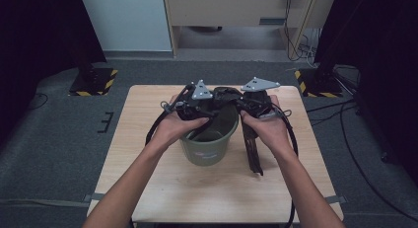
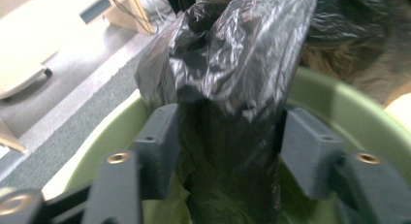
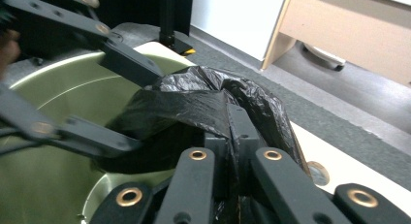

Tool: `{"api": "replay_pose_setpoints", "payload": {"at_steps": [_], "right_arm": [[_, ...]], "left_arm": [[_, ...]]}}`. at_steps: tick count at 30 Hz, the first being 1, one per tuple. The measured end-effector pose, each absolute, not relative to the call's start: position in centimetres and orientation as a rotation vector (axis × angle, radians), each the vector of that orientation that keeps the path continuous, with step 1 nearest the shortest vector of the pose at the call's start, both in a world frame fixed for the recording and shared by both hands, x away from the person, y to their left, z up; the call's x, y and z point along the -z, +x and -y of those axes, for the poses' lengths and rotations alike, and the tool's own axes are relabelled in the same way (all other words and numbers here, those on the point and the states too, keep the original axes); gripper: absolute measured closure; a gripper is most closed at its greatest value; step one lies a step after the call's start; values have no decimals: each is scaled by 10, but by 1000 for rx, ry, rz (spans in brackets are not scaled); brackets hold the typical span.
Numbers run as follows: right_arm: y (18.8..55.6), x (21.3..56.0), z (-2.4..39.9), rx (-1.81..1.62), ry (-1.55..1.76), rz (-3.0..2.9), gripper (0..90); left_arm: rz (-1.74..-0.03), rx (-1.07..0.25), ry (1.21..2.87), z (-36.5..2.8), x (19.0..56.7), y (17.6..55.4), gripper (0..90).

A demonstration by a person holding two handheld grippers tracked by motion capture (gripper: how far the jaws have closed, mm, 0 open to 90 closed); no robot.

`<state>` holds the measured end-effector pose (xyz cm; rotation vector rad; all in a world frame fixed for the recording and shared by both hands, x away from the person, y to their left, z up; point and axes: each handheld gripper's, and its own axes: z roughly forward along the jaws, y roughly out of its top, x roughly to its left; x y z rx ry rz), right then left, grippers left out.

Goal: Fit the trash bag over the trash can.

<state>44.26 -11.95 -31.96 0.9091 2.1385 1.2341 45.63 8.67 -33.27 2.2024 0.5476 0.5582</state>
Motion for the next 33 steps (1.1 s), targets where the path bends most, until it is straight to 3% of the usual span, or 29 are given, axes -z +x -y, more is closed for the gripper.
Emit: {"api": "replay_pose_setpoints", "payload": {"at_steps": [3, 4, 8, 10, 13, 16, 18, 19, 20, 21, 25, 31, 33], "right_arm": [[444, 324, 118, -1242, 900, -2148, 836], [442, 328, 117, -1263, 890, -2148, 750], [436, 336, 119, -1297, 877, -2155, 511], [430, 338, 121, -1311, 874, -2159, 438], [419, 341, 127, -1357, 869, -2148, 402], [414, 343, 130, -1377, 854, -2146, 422], [413, 344, 131, -1367, 830, -2155, 568], [414, 342, 131, -1388, 825, -2149, 694], [414, 342, 131, -1388, 825, -2149, 694], [417, 338, 132, -1429, 826, -2143, 813], [423, 326, 128, -1461, 840, -2137, 900], [439, 318, 116, -1427, 893, -2155, 900], [443, 318, 110, -1415, 894, -2171, 900]], "left_arm": [[-548, -561, 2211, -86, 336, 460, 742], [-565, -550, 2211, -88, 336, 462, 803], [-606, -539, 2182, -97, 330, 466, 877], [-632, -532, 2176, -103, 327, 467, 883], [-671, -517, 2164, -113, 325, 469, 885], [-680, -496, 2159, -117, 324, 470, 885], [-677, -486, 2166, -118, 324, 469, 885], [-672, -487, 2179, -119, 324, 468, 885], [-670, -484, 2188, -118, 324, 468, 885], [-661, -483, 2202, -119, 325, 468, 885], [-625, -471, 2263, -120, 329, 466, 885], [-588, -432, 2300, -125, 335, 457, 879], [-586, -441, 2303, -128, 336, 455, 829]]}}
